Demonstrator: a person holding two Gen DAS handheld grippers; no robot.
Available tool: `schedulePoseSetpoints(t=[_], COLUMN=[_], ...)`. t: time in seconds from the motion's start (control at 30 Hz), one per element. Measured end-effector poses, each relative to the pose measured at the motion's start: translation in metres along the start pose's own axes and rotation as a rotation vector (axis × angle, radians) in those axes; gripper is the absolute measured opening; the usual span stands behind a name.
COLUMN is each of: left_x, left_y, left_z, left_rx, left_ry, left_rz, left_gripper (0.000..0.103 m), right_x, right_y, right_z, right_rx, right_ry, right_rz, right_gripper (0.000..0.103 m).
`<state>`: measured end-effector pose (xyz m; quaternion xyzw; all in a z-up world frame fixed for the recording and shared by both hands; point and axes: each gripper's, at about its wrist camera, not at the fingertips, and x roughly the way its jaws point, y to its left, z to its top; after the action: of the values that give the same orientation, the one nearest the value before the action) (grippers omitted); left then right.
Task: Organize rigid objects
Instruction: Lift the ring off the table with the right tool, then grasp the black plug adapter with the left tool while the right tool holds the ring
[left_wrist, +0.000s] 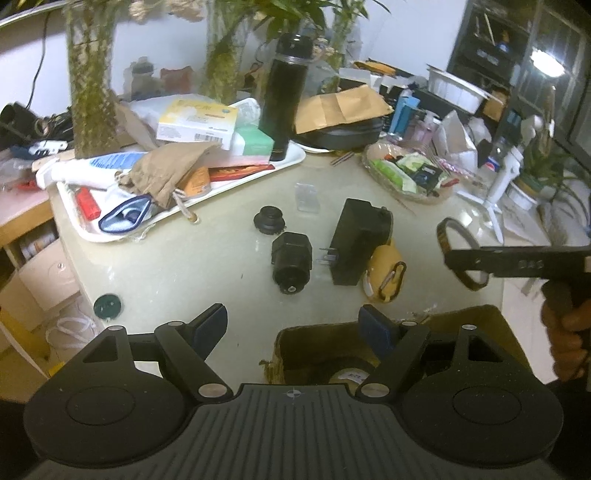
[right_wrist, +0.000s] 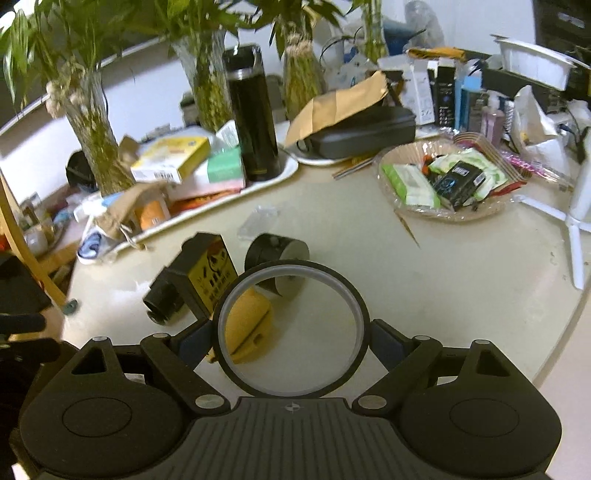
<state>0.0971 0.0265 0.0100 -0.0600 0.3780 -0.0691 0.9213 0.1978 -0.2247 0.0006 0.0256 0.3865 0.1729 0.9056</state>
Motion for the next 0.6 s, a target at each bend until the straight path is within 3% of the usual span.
schedulePoseSetpoints(t=[0.3, 0.6], left_x=[0.021, 0.055], left_y=[-0.003, 0.009], left_z=[0.021, 0.046], left_rx=[0.105, 0.083], left_ry=[0.018, 0.055], left_rz=[-0.004, -0.042], left_gripper=[0.078, 0.078], right_x=[-0.021, -0.034], right_y=[0.001, -0.004], right_z=[-0.010, -0.017], right_rx=[0.035, 0.061], right_ry=[-0.025, -0.038], right_rz=[0.025, 0.023], right_gripper=[0.091, 0.091])
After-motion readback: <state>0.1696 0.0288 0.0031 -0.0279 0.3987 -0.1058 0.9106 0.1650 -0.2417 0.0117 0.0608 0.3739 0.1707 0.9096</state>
